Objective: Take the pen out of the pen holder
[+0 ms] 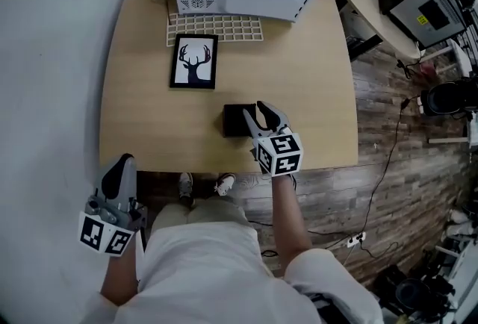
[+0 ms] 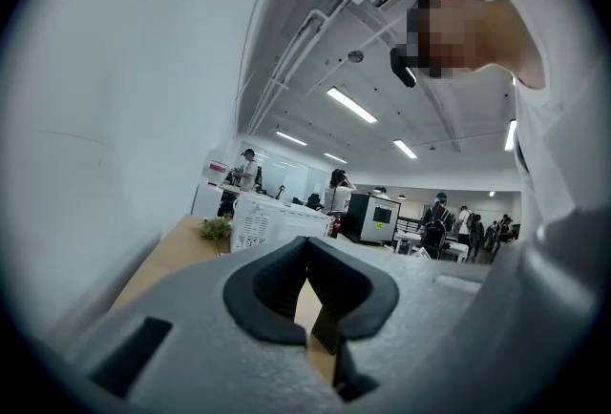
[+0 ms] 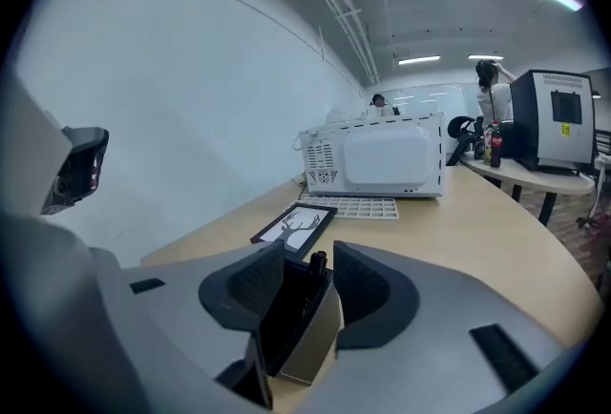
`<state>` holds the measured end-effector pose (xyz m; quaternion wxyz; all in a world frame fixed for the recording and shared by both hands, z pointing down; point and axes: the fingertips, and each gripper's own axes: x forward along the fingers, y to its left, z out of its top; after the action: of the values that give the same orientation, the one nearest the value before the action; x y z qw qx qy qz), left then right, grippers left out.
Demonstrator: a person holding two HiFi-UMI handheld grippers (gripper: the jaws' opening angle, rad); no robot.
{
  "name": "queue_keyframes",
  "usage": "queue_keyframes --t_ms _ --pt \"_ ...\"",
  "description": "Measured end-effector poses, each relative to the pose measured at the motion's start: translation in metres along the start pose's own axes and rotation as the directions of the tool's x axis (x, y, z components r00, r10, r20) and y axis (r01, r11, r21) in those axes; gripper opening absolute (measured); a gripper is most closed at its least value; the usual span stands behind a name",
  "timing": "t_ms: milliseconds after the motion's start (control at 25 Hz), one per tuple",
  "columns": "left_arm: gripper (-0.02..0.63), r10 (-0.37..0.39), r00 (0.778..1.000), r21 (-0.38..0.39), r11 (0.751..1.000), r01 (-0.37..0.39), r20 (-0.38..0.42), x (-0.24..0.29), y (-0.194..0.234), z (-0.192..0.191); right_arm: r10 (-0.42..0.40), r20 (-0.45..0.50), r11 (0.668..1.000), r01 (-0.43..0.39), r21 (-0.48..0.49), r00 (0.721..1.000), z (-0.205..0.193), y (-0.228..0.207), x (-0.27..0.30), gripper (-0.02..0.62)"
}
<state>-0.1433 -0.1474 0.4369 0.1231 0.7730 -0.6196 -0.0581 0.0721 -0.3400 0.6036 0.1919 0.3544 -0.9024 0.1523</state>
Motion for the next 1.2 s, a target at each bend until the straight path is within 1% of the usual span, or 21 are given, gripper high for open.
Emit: queue_keyframes --t_ms 160,320,400,480,640,800,920,1000,1200 --pt "0.014 0.006 1.0 -0.009 1.0 -0.006 0.005 0.001 0.001 0.001 -0.013 -0.031 0.999 0.013 0.03 0.999 -0.008 -0.003 0.007 0.164" --pt "0.014 0.011 1.0 -0.017 1.0 -0.011 0.007 0.005 -0.001 0.002 -0.021 -0.054 1.0 0.022 0.019 0.998 -0.01 -0.003 0.012 0.158" --pt "0.014 0.015 1.0 -0.023 1.0 -0.015 0.004 0.004 -0.001 0.0 -0.04 -0.059 0.999 0.04 0.006 0.997 -0.01 -0.006 0.012 0.139" --pt "0.014 0.024 1.0 -0.031 0.999 -0.024 -0.002 0.001 0.001 -0.003 -0.071 -0.068 0.997 0.069 -0.036 0.995 -0.009 -0.008 0.012 0.101" --pt "0.014 0.04 0.999 -0.049 0.998 -0.041 -0.006 -0.004 0.009 -0.01 -0.127 -0.088 0.977 0.109 -0.185 0.988 -0.008 -0.004 0.018 0.095" --pt "0.014 0.036 0.999 -0.064 0.997 -0.035 0.001 -0.006 0.012 -0.01 -0.157 -0.1 0.957 0.126 -0.261 0.983 -0.009 0.002 0.017 0.092" --pt "0.014 0.032 0.999 -0.07 0.997 -0.031 0.009 -0.008 0.015 -0.007 -0.177 -0.101 0.934 0.135 -0.329 0.979 -0.006 0.006 0.017 0.073" --pt "0.014 0.035 0.999 -0.078 0.996 -0.034 0.007 -0.011 0.019 -0.007 -0.175 -0.102 0.936 0.133 -0.326 0.979 -0.007 0.01 0.017 0.066" --pt "0.014 0.027 1.0 -0.089 0.996 -0.025 0.013 -0.01 0.027 -0.005 -0.153 -0.095 0.964 0.127 -0.232 0.984 -0.009 0.012 0.019 0.046"
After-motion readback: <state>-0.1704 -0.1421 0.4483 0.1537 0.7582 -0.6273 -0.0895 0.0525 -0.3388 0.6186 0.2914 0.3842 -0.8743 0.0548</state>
